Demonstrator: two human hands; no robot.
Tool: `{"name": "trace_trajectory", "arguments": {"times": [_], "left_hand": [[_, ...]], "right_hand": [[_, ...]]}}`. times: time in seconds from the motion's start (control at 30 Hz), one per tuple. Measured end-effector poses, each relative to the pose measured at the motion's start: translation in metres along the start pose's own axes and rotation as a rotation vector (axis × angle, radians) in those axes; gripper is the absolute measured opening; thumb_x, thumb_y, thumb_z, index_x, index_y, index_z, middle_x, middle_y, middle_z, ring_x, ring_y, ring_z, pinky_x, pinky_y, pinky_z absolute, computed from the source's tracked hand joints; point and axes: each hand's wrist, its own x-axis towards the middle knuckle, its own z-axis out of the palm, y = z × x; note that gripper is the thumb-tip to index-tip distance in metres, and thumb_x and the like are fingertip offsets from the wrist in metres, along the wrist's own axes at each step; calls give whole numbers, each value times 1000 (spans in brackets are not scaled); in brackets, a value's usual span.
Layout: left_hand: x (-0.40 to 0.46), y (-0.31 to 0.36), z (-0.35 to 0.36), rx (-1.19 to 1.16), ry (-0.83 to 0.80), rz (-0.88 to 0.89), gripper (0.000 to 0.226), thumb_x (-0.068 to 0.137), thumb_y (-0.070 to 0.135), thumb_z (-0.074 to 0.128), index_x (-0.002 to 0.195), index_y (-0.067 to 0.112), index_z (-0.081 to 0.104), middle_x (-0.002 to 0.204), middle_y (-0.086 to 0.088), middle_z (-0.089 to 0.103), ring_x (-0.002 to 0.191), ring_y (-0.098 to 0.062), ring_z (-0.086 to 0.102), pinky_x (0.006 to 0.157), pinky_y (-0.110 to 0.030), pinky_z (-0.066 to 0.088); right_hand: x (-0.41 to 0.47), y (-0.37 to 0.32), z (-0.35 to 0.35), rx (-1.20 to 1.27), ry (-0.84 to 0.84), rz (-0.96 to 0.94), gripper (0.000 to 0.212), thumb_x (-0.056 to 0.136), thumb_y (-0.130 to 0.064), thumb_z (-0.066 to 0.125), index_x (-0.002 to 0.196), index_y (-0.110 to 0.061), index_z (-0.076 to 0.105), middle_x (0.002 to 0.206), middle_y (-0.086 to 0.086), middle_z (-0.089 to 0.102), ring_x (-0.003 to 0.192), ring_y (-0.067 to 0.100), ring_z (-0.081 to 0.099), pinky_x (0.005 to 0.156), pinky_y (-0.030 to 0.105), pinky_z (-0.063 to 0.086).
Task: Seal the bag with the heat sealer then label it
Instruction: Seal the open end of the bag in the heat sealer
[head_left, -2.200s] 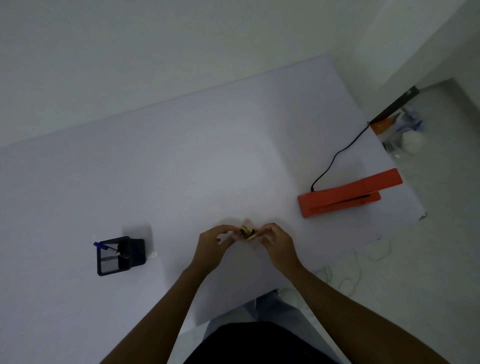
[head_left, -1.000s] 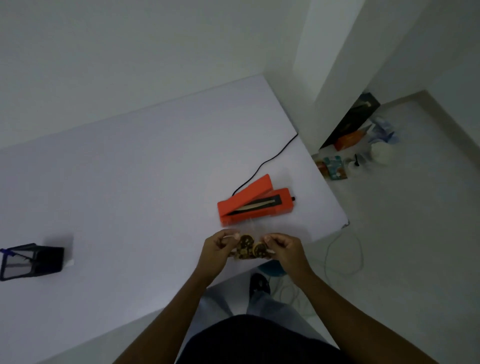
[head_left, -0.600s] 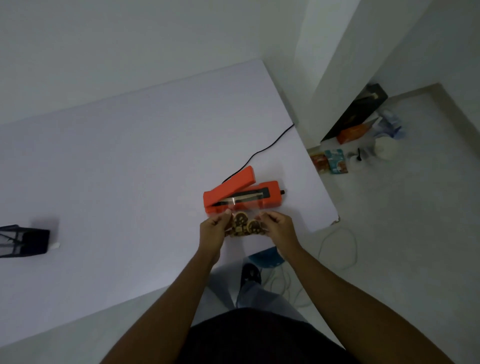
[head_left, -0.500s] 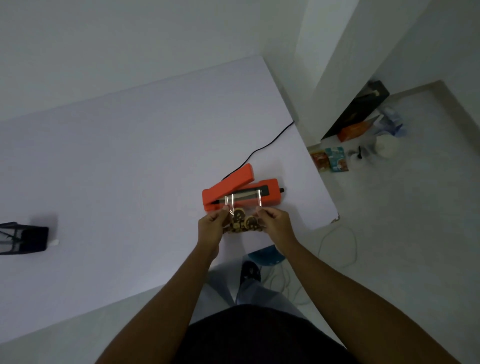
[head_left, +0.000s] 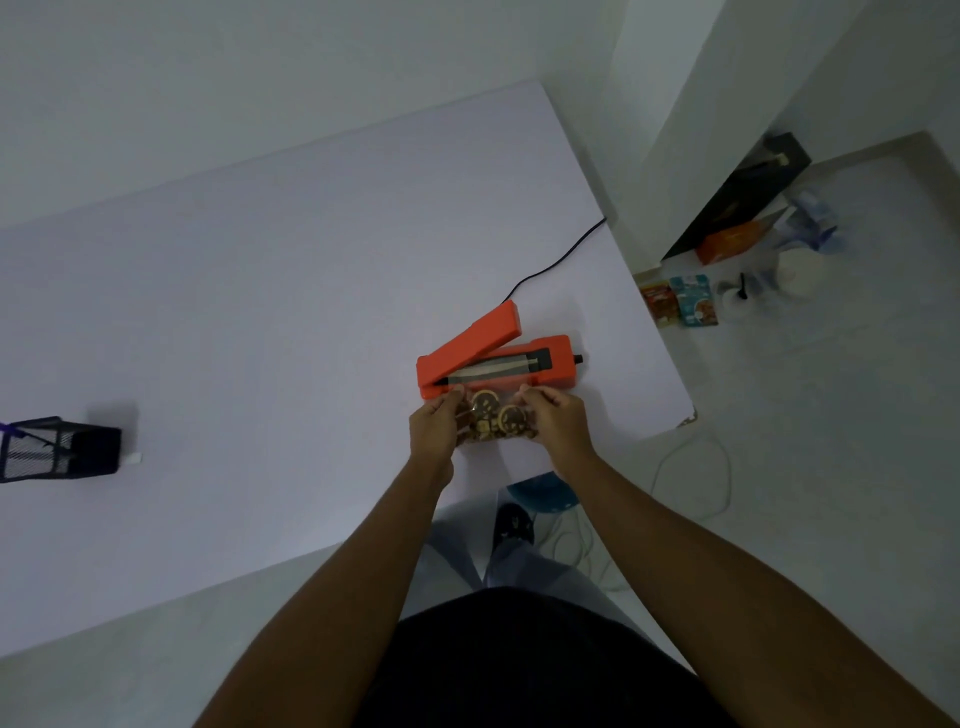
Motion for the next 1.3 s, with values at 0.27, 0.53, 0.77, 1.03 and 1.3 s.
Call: {"name": "trace_trajectory", "arguments": {"times": [0.27, 0.53, 0.77, 1.03, 1.3], "left_hand": [[0, 0, 1, 18, -49, 38, 21, 96, 33, 59, 105, 16, 68, 106, -9, 75, 99, -29, 72, 87, -44, 59], [0, 1, 3, -80, -20, 7, 26, 96, 31, 61, 111, 10, 63, 106, -10, 74, 98, -27, 71, 88, -43, 58], [4, 3, 9, -101, 31, -36, 25, 96, 29, 60, 111, 10, 65, 101, -9, 76, 95, -27, 73, 86, -43, 59], [4, 5, 9, -110, 7, -38, 30, 92, 25, 67, 115, 6, 64, 105, -11, 75, 97, -29, 73, 87, -44, 59], [5, 2, 15, -205, 87, -166, 31, 88, 21, 72, 113, 5, 63, 103, -11, 74, 92, -30, 73, 87, -48, 59]], "right_hand": [[-2, 2, 2, 59, -42, 28, 30, 91, -36, 70, 112, -14, 71, 109, 10, 74, 98, 27, 71, 80, 47, 63], [-4, -2, 6, 55, 10, 11, 23, 90, -30, 72, 103, -10, 73, 98, 9, 76, 89, 25, 74, 72, 35, 64], [-1, -6, 12, 66, 57, 33, 21, 89, -24, 71, 104, -8, 73, 100, 10, 75, 89, 24, 73, 63, 27, 60], [4, -3, 12, 25, 90, 34, 18, 90, -28, 71, 101, -13, 73, 101, 7, 74, 89, 20, 72, 73, 35, 63], [4, -4, 13, 30, 92, 36, 15, 91, -27, 70, 97, -14, 72, 102, 10, 74, 90, 23, 72, 73, 38, 63]]}}
